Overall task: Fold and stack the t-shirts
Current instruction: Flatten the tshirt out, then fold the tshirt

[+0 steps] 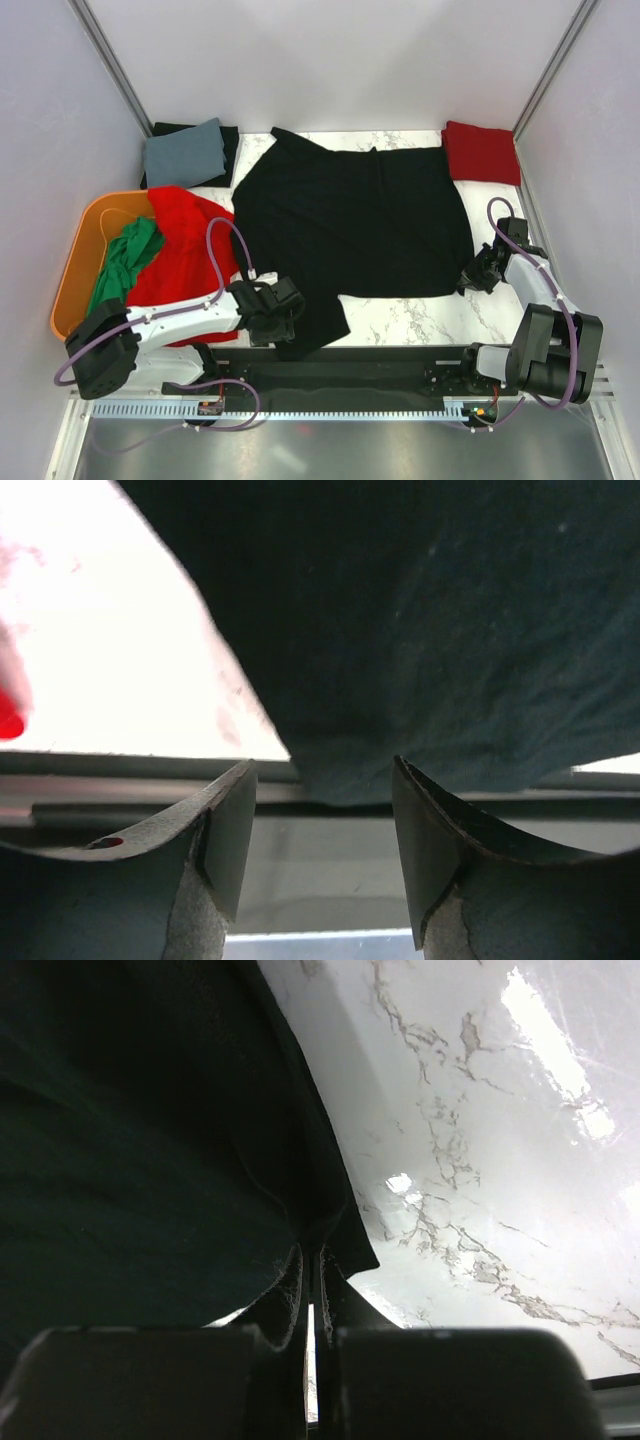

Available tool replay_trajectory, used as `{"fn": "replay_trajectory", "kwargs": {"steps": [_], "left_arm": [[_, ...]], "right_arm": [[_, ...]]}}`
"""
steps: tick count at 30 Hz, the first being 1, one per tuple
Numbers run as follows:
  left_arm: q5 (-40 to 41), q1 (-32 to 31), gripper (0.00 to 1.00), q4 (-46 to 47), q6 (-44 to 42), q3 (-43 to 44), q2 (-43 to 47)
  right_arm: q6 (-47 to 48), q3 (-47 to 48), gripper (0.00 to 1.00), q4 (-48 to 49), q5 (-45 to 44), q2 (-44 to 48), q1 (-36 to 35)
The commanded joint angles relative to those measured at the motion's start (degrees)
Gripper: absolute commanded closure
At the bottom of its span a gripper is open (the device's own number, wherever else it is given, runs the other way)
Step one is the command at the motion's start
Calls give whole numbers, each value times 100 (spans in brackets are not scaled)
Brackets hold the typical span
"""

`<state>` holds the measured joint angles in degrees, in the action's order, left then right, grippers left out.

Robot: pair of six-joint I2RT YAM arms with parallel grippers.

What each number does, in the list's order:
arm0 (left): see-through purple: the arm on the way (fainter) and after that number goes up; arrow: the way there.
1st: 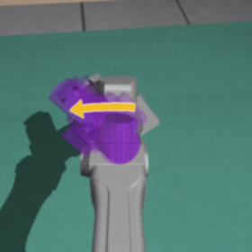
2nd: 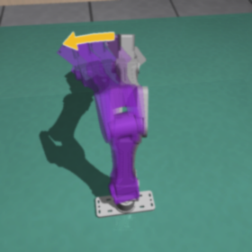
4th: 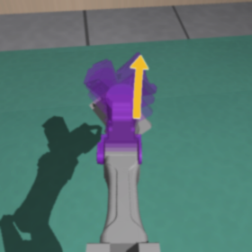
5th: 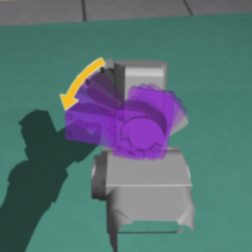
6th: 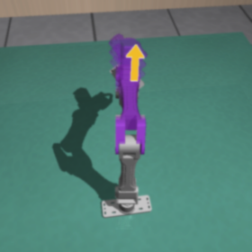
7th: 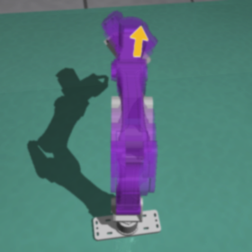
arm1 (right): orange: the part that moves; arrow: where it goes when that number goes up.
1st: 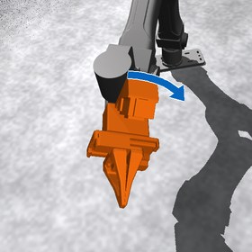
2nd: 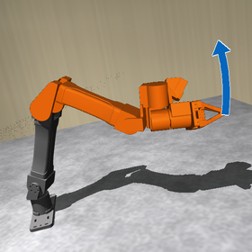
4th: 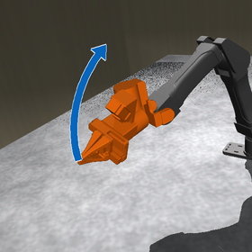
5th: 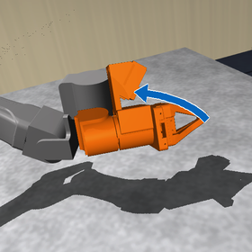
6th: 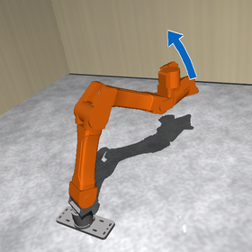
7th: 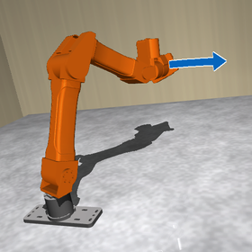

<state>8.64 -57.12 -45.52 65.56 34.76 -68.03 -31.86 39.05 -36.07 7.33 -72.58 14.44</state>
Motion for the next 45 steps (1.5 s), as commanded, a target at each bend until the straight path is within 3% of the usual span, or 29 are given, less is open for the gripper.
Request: {"fn": "replay_trajectory", "kwargs": {"steps": [1,7,10,12,13,17,25,30,33,37,45], "left_arm": [[67,-53,38,596,335,-119,-254],[172,-53,50,1009,212,-110,-833],[234,-53,71,1141,168,21,-1071],[234,-62,96,1133,89,179,-1081],[234,-53,98,1115,71,223,-968],[506,-45,98,493,-43,601,-389],[964,227,98,-1370,-684,2393,343],[911,675,98,-1627,-1290,3176,475],[815,1193,98,-1513,-1887,3475,291],[26,2343,98,-1056,-3011,3730,-314],[-381,3163,98,-836,-3919,5451,-2035]], "right_arm": [[101,68,100,153,110,7,24],[153,156,100,66,233,33,24],[180,147,100,13,251,121,15],[171,94,100,-22,295,208,24],[171,59,100,-40,312,244,24],[75,-37,100,-119,462,463,24],[-5,348,100,-733,462,999,15],[-31,621,100,-840,462,1088,24],[-14,858,100,-752,471,930,24],[109,1376,100,-629,673,176,-2],[224,2580,100,-532,673,-1275,-231]]}}
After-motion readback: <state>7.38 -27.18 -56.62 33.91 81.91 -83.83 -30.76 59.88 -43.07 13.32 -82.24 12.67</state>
